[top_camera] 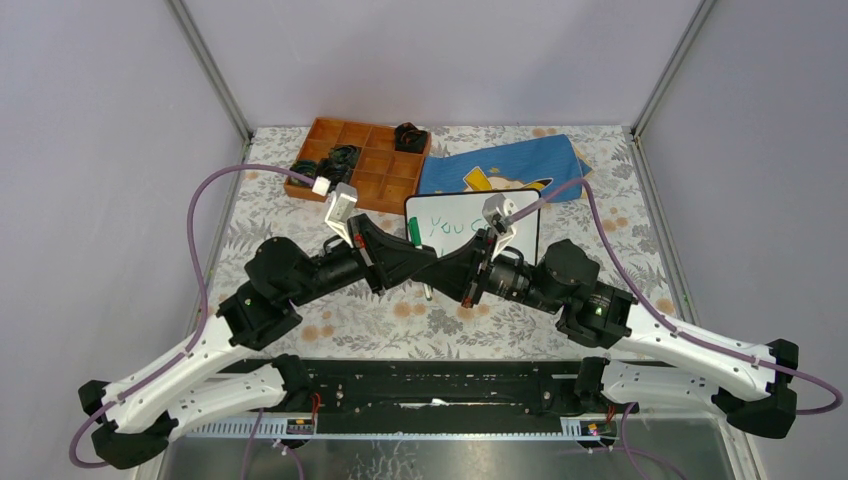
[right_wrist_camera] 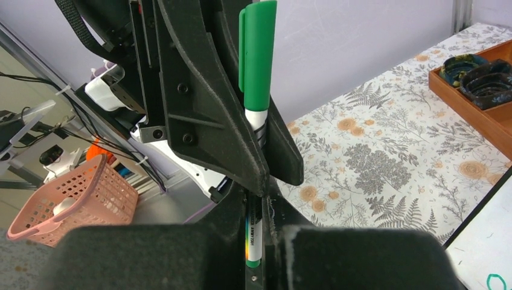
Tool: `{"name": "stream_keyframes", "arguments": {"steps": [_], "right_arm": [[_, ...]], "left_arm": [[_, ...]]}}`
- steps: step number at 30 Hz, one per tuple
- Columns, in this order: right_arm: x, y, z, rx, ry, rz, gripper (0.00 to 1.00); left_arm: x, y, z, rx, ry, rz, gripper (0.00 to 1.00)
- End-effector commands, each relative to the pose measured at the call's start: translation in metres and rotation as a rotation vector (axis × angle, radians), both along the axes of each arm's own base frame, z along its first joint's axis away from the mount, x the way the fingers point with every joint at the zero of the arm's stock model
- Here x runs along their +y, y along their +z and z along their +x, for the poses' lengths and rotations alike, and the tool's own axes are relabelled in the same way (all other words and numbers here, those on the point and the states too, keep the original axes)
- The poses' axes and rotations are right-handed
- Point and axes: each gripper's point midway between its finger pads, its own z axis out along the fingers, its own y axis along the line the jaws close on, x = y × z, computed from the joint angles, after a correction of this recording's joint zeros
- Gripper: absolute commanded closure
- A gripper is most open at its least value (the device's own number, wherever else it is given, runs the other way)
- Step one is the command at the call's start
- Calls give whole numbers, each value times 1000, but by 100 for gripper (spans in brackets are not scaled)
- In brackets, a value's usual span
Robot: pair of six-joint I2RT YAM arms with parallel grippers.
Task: Write a sentence on the whiteboard
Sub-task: Place the whiteboard marker at the center of the board.
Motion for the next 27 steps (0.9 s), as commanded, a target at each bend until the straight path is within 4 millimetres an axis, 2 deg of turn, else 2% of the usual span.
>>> {"name": "stream_keyframes", "arguments": {"steps": [1, 4, 5, 8, 12, 17, 20, 23, 27], "right_arm": [[-5, 31, -3, -36, -4, 94, 94], [-8, 27, -1, -20, -23, 42, 47], [-10, 21, 2, -9, -38, 12, 37], [-22, -2, 13, 25, -125, -86, 18], [-54, -45, 26, 67, -261, -203, 16], [-94, -82, 37, 116, -422, -220, 16], [-127, -104, 55, 164, -615, -201, 16], [-149, -120, 61, 183, -709, -183, 15], [-162, -140, 63, 209, -763, -172, 14]], "left_arm": [[0, 7, -2, -26, -7, -24, 100], [11, 0, 13, -16, 101, 21, 100], [17, -5, 22, -3, 159, 50, 100], [39, -22, 46, 26, 337, 164, 100], [75, -56, 74, 68, 567, 368, 100], [117, -129, 105, 153, 843, 706, 100], [130, -189, 122, 287, 856, 872, 100], [147, -244, 139, 523, 807, 901, 100], [159, -281, 156, 696, 780, 847, 100]]}}
